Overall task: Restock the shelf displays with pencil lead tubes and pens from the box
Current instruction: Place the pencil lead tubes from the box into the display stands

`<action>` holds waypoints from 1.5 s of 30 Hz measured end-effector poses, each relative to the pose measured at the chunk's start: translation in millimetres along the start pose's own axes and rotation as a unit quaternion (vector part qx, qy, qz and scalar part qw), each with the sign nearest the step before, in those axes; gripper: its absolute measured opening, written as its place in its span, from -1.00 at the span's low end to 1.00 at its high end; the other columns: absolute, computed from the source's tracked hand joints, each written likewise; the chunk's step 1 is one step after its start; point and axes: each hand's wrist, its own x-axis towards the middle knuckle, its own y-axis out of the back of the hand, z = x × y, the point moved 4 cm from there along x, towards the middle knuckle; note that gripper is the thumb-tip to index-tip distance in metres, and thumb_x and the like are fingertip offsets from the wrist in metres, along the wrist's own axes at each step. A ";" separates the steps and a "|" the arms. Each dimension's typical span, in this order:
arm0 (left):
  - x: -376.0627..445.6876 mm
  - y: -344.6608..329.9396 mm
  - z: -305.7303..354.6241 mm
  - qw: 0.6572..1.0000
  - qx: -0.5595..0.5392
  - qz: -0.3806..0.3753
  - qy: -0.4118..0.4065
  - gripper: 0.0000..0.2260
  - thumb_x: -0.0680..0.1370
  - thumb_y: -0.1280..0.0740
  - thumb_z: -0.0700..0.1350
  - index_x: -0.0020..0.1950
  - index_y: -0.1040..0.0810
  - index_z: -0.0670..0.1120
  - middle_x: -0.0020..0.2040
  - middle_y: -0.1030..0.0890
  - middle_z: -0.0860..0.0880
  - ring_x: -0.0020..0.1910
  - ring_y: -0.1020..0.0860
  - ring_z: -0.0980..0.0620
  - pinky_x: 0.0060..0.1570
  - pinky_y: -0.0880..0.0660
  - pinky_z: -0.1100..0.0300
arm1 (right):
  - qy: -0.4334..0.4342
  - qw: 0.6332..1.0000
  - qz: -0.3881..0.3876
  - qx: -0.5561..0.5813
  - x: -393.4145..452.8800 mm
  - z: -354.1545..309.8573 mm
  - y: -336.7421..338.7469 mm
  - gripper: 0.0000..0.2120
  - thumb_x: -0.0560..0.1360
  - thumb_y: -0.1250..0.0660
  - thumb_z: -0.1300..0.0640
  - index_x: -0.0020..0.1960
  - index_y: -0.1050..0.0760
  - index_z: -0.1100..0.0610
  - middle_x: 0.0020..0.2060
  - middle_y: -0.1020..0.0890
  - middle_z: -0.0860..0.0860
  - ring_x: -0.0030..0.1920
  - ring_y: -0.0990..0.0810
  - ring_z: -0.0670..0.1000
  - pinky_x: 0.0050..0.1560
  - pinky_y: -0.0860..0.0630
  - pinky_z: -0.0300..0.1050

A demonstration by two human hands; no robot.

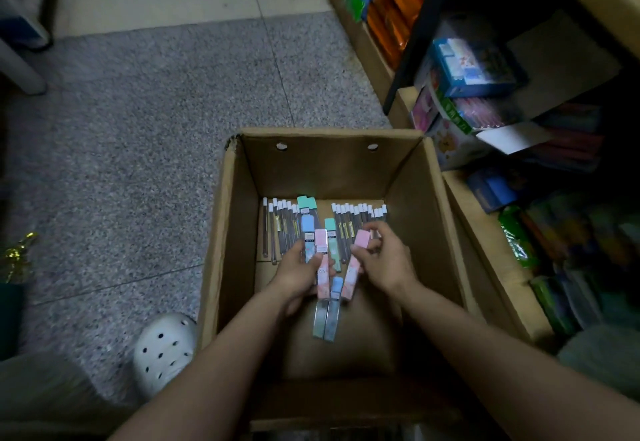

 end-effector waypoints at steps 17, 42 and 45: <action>-177.2 -146.6 207.7 0.877 0.234 -0.322 -0.270 -0.76 0.62 -0.21 -0.30 0.27 -0.47 -0.24 0.10 -0.58 -0.27 0.02 -0.55 -0.19 0.21 -0.44 -0.18 | 0.194 0.955 0.224 -0.035 -125.3 -173.3 254.3 -0.72 0.37 -0.50 0.12 -0.07 -0.41 -0.02 -0.35 -0.66 -0.02 -0.29 -0.66 -0.05 -0.16 -0.62 0.07; -196.3 -260.7 193.1 0.863 0.084 -0.451 -0.213 -0.82 0.61 -0.27 -0.21 0.16 -0.52 -0.01 -0.11 -0.71 -0.10 -0.10 -0.69 0.00 -0.19 -0.61 0.14 | 0.163 0.816 0.488 -0.266 -233.7 -159.6 413.9 -0.81 0.44 -0.50 0.15 -0.12 -0.47 0.03 -0.09 -0.65 0.00 -0.22 -0.63 -0.10 -0.23 -0.58 -0.07; -194.1 -260.5 194.6 0.861 0.081 -0.454 -0.213 -0.81 0.61 -0.28 -0.21 0.19 -0.51 -0.02 -0.08 -0.71 -0.11 -0.06 -0.69 -0.01 -0.16 -0.62 0.12 | 0.155 0.810 0.490 -0.284 -224.5 -159.4 415.2 -0.83 0.44 -0.49 0.14 -0.10 -0.49 0.04 -0.08 -0.65 0.03 -0.15 -0.64 0.02 -0.12 -0.59 0.05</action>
